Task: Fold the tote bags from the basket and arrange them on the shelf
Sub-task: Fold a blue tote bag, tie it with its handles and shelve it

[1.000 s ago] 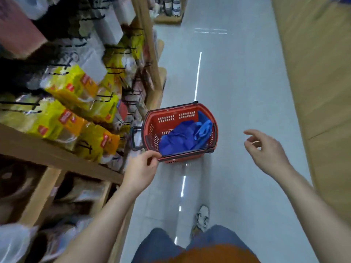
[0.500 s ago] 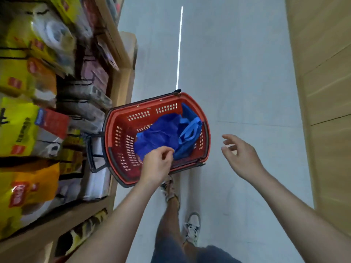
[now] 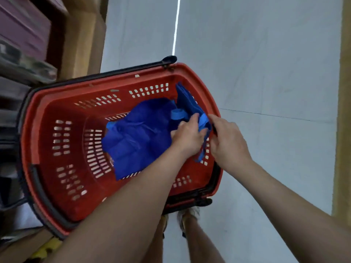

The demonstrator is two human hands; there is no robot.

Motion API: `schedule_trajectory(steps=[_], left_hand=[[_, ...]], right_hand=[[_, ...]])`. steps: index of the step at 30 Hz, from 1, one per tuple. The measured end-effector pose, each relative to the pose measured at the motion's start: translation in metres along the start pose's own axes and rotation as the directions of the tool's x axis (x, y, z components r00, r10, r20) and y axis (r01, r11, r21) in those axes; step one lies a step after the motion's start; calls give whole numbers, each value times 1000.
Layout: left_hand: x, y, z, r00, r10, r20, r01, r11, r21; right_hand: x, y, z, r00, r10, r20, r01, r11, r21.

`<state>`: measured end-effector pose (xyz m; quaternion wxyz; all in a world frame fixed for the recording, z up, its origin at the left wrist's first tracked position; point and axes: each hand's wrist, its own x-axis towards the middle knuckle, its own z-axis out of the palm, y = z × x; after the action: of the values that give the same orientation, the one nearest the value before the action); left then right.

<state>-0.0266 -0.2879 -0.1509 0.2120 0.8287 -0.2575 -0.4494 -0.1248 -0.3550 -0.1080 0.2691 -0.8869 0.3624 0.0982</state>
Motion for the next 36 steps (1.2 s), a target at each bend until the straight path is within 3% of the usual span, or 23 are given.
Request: schedule_trajectory(steps=[2,4,6,9,11,14,16,17,18,20,21,23,25,27,29,31,32,34,36], left_hand=[[-4,3,-3,993,62,-105,-68,996,-59],[-27,2,-16,958,219,-186,-224,975,-7],[-62,3,-37,918,341,-202,-337,940,55],[-108,6,-76,903,391,-178,-377,920,107],[-132,13,-99,918,371,-141,-367,928,55],[-164,32,-141,949,316,-18,-311,921,-233],[-182,38,-174,956,258,-141,-294,871,-394],[-188,39,-190,932,257,-254,-334,882,-332],[-190,41,-203,900,272,-340,-342,925,-164],[-189,43,-222,876,271,-399,-272,961,54],[-187,43,-230,893,227,-389,-251,968,-12],[-189,53,-248,936,94,-338,-221,907,-359],[-201,62,-268,929,17,-370,-201,861,-467],[-222,72,-288,874,59,-482,-209,942,-263],[-246,83,-304,794,239,-559,-217,970,105],[-271,100,-316,735,432,-522,-244,888,390],[-283,111,-320,734,490,-470,-246,837,489],[-303,128,-324,719,566,-404,-258,757,601],[-326,143,-330,670,624,-403,-290,719,631]], right_hand=[[5,2,-2,1000,26,17,-28,995,92],[8,0,-11,996,-5,87,-8,988,151],[10,-9,-28,980,-67,188,35,985,170],[10,-35,-54,945,-128,300,106,991,86],[4,-56,-67,962,-124,244,126,992,7],[-8,-76,-90,977,-186,102,184,983,26],[-17,-83,-113,983,-161,92,146,978,152],[-22,-87,-126,983,-151,107,123,966,226],[-26,-93,-140,979,-149,138,103,950,295],[-33,-109,-170,955,-165,248,51,911,410],[-36,-119,-184,937,-180,300,23,887,461],[-37,-134,-213,916,-177,361,-49,842,537],[-39,-144,-243,924,-120,364,-139,779,611],[-42,-149,-275,946,-12,323,-244,626,740],[-51,-157,-312,976,87,200,-216,523,824],[-66,-176,-345,999,-15,44,-23,657,754],[-74,-192,-354,989,-138,55,66,738,672],[-92,-231,-355,912,-347,219,217,862,458],[-107,-264,-340,860,-446,250,353,871,341]])
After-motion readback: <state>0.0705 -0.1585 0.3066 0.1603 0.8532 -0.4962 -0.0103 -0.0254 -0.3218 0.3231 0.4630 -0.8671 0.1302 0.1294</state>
